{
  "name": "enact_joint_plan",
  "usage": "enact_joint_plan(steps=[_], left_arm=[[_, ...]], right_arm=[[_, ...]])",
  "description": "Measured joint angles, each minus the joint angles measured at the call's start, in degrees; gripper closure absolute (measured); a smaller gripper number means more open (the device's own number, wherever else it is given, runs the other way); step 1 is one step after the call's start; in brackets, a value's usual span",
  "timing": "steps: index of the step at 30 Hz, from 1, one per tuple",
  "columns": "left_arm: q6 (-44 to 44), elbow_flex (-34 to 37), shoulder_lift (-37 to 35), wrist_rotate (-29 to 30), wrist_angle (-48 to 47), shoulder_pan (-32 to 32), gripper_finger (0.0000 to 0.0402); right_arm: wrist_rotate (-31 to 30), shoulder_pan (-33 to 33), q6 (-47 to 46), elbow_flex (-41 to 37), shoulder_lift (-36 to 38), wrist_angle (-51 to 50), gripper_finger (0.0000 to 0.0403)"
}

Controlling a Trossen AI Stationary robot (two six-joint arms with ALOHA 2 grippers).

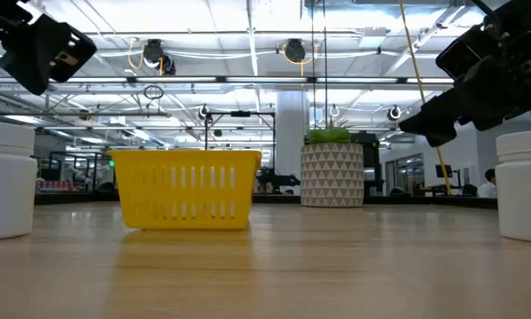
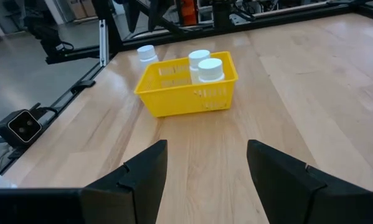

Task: Pick and place pill bottles into a basket
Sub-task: Put the white pill bottle into the yellow basket

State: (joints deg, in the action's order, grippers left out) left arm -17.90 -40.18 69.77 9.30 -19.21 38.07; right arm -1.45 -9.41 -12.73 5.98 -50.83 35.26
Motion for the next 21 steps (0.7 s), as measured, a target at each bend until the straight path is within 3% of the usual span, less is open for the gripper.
enact_joint_plan(steps=[9,16,21], left_arm=[[-0.2,0.0,0.03,9.42,-0.37,4.99,0.0194],[0.59,0.0,-0.01,8.78,2.58,5.09,0.0205],[2.27,0.0,-0.01,8.22,2.28,4.37,0.0184]], right_arm=[[0.02,0.0,-1.43,0.02,0.0,-0.01,0.019],[0.02,0.0,-1.58,0.02,0.0,-0.15,0.019],[0.02,0.0,-1.5,0.02,0.0,-0.17,0.019]])
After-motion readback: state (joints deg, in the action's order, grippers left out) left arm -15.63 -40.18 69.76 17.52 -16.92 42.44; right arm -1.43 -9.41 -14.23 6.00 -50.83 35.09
